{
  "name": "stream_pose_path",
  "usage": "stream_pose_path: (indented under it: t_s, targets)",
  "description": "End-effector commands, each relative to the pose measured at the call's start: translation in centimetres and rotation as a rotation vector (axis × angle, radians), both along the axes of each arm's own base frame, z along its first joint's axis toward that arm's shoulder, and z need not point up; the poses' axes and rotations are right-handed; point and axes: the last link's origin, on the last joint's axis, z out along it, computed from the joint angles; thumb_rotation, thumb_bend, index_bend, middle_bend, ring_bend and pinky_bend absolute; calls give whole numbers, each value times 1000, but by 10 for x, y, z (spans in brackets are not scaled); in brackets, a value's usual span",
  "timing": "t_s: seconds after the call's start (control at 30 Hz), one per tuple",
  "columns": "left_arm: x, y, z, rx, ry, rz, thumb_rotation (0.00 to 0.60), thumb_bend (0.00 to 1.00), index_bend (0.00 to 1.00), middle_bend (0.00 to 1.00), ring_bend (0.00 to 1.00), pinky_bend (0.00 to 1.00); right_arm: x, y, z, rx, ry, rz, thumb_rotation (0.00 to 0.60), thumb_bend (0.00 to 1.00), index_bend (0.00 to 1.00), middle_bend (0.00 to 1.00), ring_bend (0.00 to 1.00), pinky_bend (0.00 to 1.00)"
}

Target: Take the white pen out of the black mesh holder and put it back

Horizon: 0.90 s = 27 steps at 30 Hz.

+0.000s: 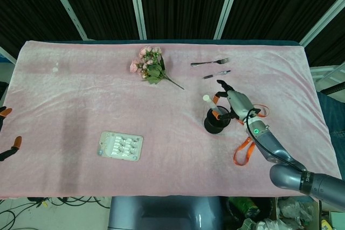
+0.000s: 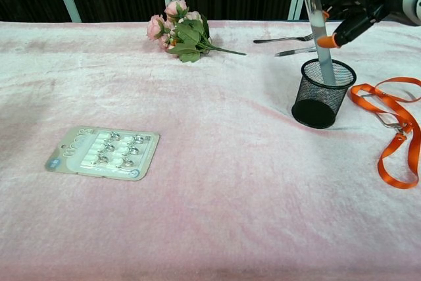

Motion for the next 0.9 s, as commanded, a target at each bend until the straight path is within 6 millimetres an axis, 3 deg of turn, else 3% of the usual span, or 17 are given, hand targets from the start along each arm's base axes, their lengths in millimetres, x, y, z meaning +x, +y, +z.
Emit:
stream_pose_path:
  t_s: [0.03, 0.37, 0.43, 0.47, 0.5, 0.6, 0.67, 0.8, 0.9]
  targets:
    - [0, -1, 1, 2, -1, -2, 600, 354, 150, 105, 0, 28, 17, -1, 16, -12, -63, 16, 600, 318, 600, 13, 74, 188]
    - [1, -2, 1, 1, -4, -4, 600, 354, 150, 106, 0, 28, 52, 7, 58, 5, -353, 10, 600, 318, 599, 12, 74, 189]
    - [1, -2, 2, 2, -4, -4, 600, 354, 150, 106, 0, 28, 62, 11, 76, 6, -497, 10, 600, 317, 599, 12, 74, 189]
    - [1, -2, 1, 1, -5, -5, 600, 354, 150, 105, 0, 28, 77, 14, 96, -11, -703, 3, 600, 317, 599, 12, 76, 189]
    - [1, -2, 1, 0, -5, -5, 600, 354, 150, 105, 0, 28, 78, 17, 103, -9, -769, 7, 600, 316, 599, 12, 76, 189]
    - [2, -3, 1, -1, -6, -7, 600, 354, 150, 105, 0, 28, 80, 24, 124, -1, -992, 37, 600, 310, 599, 12, 78, 189]
    - [3, -3, 1, 1, -6, -10, 600, 354, 150, 105, 0, 28, 78, 32, 144, 14, -1237, 80, 600, 307, 599, 12, 78, 188]
    - [3, -4, 2, 5, -5, -10, 600, 354, 150, 105, 0, 28, 60, 41, 153, 77, -1315, 161, 600, 308, 602, 13, 78, 189]
    - [3, -4, 1, 4, -6, -9, 600, 354, 150, 106, 0, 28, 52, 47, 144, 136, -1253, 163, 600, 308, 604, 14, 78, 188]
